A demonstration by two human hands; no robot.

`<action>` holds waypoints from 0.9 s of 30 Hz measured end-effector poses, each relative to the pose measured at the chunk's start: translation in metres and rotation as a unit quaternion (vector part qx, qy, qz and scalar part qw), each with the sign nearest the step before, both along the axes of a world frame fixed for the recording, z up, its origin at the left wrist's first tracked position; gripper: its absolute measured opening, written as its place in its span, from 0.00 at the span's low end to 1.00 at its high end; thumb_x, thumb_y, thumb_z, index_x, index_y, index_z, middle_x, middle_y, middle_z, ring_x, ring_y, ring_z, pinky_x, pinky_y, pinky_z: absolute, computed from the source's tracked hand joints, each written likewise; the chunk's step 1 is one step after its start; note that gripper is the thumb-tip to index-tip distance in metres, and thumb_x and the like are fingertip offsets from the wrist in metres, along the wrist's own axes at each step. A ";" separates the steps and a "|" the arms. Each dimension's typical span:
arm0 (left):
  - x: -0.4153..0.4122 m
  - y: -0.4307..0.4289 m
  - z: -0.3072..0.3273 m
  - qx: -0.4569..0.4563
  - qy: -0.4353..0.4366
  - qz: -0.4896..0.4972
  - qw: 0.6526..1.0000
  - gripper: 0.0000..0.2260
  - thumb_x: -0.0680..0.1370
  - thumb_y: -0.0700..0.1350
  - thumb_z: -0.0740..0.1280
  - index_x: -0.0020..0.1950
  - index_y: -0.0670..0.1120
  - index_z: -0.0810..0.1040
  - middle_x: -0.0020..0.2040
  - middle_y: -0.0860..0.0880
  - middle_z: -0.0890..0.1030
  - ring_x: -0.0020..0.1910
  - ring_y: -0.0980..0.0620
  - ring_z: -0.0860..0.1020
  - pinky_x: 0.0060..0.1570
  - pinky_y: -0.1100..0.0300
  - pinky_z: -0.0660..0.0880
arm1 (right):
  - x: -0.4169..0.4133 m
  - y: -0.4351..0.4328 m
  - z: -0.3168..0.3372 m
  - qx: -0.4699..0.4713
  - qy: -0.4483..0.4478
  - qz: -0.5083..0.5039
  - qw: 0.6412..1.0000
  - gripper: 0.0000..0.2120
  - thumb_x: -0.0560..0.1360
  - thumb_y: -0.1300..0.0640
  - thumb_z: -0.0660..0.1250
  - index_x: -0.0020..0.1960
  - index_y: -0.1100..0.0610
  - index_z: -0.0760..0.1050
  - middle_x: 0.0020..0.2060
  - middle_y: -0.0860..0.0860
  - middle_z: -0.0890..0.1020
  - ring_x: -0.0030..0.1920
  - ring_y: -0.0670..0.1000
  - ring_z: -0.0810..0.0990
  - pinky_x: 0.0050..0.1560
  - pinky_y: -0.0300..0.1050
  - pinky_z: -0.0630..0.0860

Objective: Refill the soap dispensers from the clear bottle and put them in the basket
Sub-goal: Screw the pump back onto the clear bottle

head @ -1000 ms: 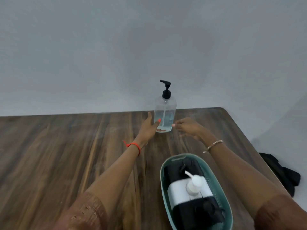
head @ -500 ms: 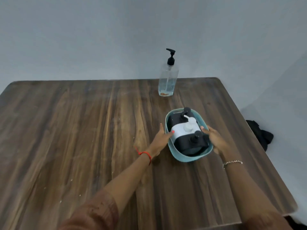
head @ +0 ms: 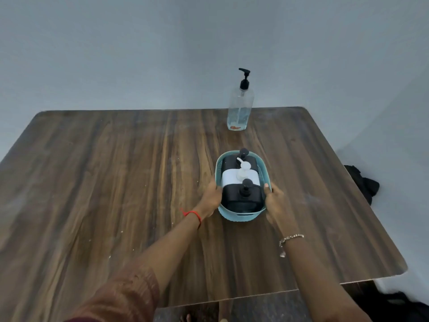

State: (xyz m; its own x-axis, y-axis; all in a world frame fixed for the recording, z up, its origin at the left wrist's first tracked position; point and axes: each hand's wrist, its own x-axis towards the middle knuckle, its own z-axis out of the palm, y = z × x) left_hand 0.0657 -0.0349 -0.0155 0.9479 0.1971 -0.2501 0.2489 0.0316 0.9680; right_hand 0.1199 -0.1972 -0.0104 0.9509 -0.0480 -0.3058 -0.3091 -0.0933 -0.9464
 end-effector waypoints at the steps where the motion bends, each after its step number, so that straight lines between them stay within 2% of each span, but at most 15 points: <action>1: -0.008 0.010 0.000 0.004 -0.007 0.007 1.000 0.14 0.79 0.40 0.59 0.63 0.41 0.72 0.58 0.40 0.79 0.53 0.45 0.78 0.49 0.54 0.78 | -0.005 0.011 -0.001 0.003 -0.007 0.007 1.000 0.14 0.80 0.63 0.55 0.62 0.64 0.74 0.55 0.55 0.79 0.50 0.53 0.78 0.42 0.33 0.78; 3: -0.023 0.031 0.002 0.009 -0.009 0.032 0.999 0.13 0.79 0.39 0.59 0.64 0.42 0.71 0.57 0.43 0.79 0.54 0.46 0.79 0.51 0.52 0.79 | -0.015 0.034 0.001 0.012 -0.014 0.024 1.000 0.14 0.80 0.63 0.55 0.63 0.63 0.73 0.53 0.56 0.80 0.49 0.51 0.78 0.36 0.28 0.76; 4: -0.030 0.043 0.002 0.016 -0.008 0.047 0.999 0.14 0.79 0.38 0.58 0.64 0.42 0.71 0.57 0.43 0.79 0.54 0.47 0.79 0.52 0.52 0.78 | -0.020 0.046 0.002 0.016 -0.013 0.036 0.999 0.14 0.80 0.63 0.55 0.63 0.63 0.73 0.54 0.56 0.80 0.49 0.51 0.78 0.38 0.30 0.77; 8: -0.052 0.087 0.001 0.037 0.018 0.098 0.994 0.16 0.78 0.38 0.57 0.65 0.43 0.70 0.60 0.42 0.78 0.57 0.45 0.78 0.56 0.48 0.77 | -0.038 0.095 0.004 0.022 -0.020 0.081 0.996 0.16 0.80 0.63 0.55 0.66 0.61 0.72 0.60 0.56 0.78 0.57 0.54 0.77 0.58 0.48 0.75; 11: -0.064 0.112 -0.005 0.035 0.022 0.124 0.991 0.16 0.78 0.35 0.55 0.66 0.41 0.67 0.62 0.40 0.76 0.59 0.43 0.77 0.57 0.46 0.77 | -0.044 0.121 0.003 0.019 -0.022 0.108 0.994 0.16 0.80 0.63 0.55 0.66 0.60 0.72 0.61 0.56 0.78 0.60 0.55 0.76 0.63 0.52 0.73; 17: -0.074 0.126 -0.003 0.029 0.015 0.123 0.992 0.18 0.76 0.41 0.60 0.66 0.44 0.68 0.59 0.45 0.77 0.56 0.48 0.78 0.55 0.51 0.78 | -0.051 0.139 0.000 0.001 -0.025 0.114 0.993 0.15 0.80 0.63 0.55 0.65 0.61 0.72 0.58 0.56 0.79 0.57 0.54 0.77 0.63 0.51 0.73; 21: -0.072 0.127 -0.005 0.029 0.013 0.118 0.993 0.20 0.75 0.44 0.61 0.67 0.46 0.67 0.60 0.44 0.77 0.56 0.47 0.77 0.57 0.48 0.77 | -0.051 0.138 -0.001 -0.025 -0.037 0.134 0.990 0.16 0.80 0.63 0.55 0.66 0.60 0.72 0.55 0.53 0.79 0.58 0.54 0.77 0.62 0.51 0.74; 24: -0.077 0.127 0.004 0.048 0.018 0.104 0.993 0.20 0.77 0.47 0.60 0.69 0.48 0.65 0.62 0.47 0.76 0.58 0.50 0.76 0.59 0.50 0.75 | -0.052 0.137 0.003 -0.063 -0.041 0.166 0.983 0.16 0.81 0.61 0.55 0.66 0.59 0.71 0.58 0.56 0.79 0.59 0.56 0.77 0.61 0.52 0.74; 27: -0.079 0.129 0.002 0.091 0.014 0.082 0.992 0.21 0.80 0.47 0.58 0.73 0.48 0.60 0.65 0.50 0.73 0.62 0.51 0.73 0.60 0.57 0.70 | -0.055 0.135 0.007 -0.105 -0.051 0.186 0.976 0.17 0.81 0.58 0.54 0.68 0.59 0.67 0.61 0.56 0.77 0.62 0.56 0.75 0.59 0.46 0.72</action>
